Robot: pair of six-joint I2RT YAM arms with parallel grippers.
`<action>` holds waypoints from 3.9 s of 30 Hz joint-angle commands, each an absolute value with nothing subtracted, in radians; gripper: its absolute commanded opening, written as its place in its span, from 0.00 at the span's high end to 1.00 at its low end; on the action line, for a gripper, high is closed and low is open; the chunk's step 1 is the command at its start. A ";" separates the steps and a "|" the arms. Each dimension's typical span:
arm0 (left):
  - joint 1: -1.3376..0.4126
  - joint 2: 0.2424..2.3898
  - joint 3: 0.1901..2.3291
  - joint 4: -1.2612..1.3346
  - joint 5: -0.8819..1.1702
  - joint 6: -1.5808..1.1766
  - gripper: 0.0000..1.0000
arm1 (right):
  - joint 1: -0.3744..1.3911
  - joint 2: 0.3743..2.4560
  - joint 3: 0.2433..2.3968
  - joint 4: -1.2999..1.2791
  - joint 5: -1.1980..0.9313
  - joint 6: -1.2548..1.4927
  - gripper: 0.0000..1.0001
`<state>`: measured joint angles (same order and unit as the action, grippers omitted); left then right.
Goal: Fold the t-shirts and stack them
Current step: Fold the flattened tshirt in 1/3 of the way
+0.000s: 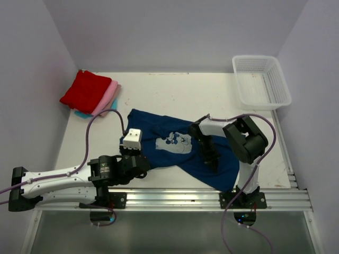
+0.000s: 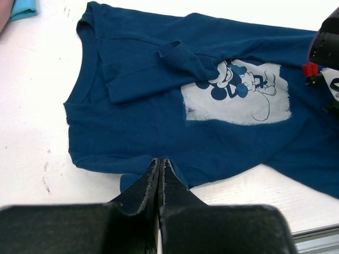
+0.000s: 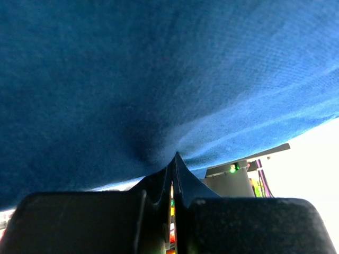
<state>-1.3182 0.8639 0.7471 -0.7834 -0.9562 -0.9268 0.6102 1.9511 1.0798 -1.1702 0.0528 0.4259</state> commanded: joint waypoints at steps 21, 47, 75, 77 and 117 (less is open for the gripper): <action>-1.318 0.860 0.568 -0.828 -0.881 -1.313 1.00 | 0.621 1.954 1.155 -1.077 0.045 0.417 1.00; -1.171 0.927 0.637 -0.356 -1.058 -0.860 1.00 | 0.607 1.937 1.126 -0.965 0.009 0.380 1.00; -0.491 1.773 0.859 0.299 -0.379 -0.543 1.00 | 0.607 1.934 1.130 -0.942 0.003 0.382 1.00; -0.469 1.824 0.893 0.239 -0.377 -0.554 1.00 | 0.607 1.934 1.135 -0.948 0.008 0.380 1.00; -0.153 2.069 1.218 0.155 -0.138 -0.606 1.00 | 0.370 1.712 1.321 -0.859 0.072 0.299 1.00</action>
<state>-0.1703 2.0960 1.2495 0.2146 -0.1619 -0.5934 0.3691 1.8782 1.3125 -0.9642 0.0696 0.3019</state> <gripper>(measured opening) 0.004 0.007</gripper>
